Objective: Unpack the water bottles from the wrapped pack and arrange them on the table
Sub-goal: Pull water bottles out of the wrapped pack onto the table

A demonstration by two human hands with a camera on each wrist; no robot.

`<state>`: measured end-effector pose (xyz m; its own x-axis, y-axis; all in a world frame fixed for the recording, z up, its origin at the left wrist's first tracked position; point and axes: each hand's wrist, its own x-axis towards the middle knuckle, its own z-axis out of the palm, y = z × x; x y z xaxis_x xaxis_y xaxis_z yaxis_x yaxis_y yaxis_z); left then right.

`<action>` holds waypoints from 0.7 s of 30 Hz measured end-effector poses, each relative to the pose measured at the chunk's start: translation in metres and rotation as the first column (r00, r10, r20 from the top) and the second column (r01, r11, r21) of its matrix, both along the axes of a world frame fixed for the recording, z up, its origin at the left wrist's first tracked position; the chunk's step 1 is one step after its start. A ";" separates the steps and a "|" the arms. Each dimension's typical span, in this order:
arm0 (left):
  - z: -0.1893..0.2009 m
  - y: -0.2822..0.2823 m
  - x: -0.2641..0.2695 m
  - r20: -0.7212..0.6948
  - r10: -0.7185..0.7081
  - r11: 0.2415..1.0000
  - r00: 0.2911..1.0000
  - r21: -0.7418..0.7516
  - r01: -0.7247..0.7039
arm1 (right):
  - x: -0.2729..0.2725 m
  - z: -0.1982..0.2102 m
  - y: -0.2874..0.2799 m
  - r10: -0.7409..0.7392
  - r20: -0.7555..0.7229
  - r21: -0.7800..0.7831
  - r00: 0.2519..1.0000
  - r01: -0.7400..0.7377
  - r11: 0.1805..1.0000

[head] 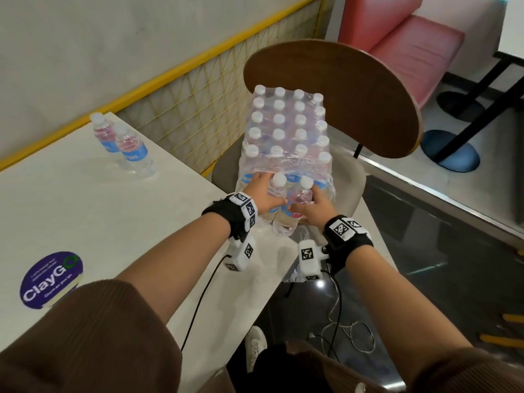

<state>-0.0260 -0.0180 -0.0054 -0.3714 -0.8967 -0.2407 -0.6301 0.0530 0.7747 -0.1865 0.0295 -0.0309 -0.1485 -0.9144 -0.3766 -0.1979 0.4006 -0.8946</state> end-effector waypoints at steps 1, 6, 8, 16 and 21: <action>0.006 0.006 0.004 -0.009 -0.009 1.000 1.000 0.016 0.009 | 0.002 0.003 0.002 0.039 -0.038 -0.027 0.999 -0.040 0.999; 0.012 0.029 0.061 0.018 -0.038 0.998 0.999 -0.043 0.038 | 0.031 0.020 0.015 0.306 -0.211 -0.026 0.928 -0.318 0.948; 0.020 0.043 0.091 0.050 -0.021 0.999 0.999 -0.031 0.023 | 0.052 0.030 0.023 0.431 -0.363 0.002 0.826 -0.462 0.887; 0.016 0.099 0.225 0.133 0.149 0.987 0.980 0.034 -0.155 | 0.182 0.021 0.071 0.788 -0.153 0.043 0.596 -0.793 0.608; 0.012 0.143 0.262 -0.220 0.384 0.910 0.897 -0.078 -0.408 | 0.247 0.007 0.096 0.791 -0.105 -0.025 0.603 -0.796 0.604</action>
<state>0.2362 0.1251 0.0065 -0.0081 -0.9965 -0.0827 -0.4546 -0.0700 0.8880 0.0604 0.1252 -0.0241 0.6222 -0.7071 -0.3360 -0.4776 -0.0027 -0.8786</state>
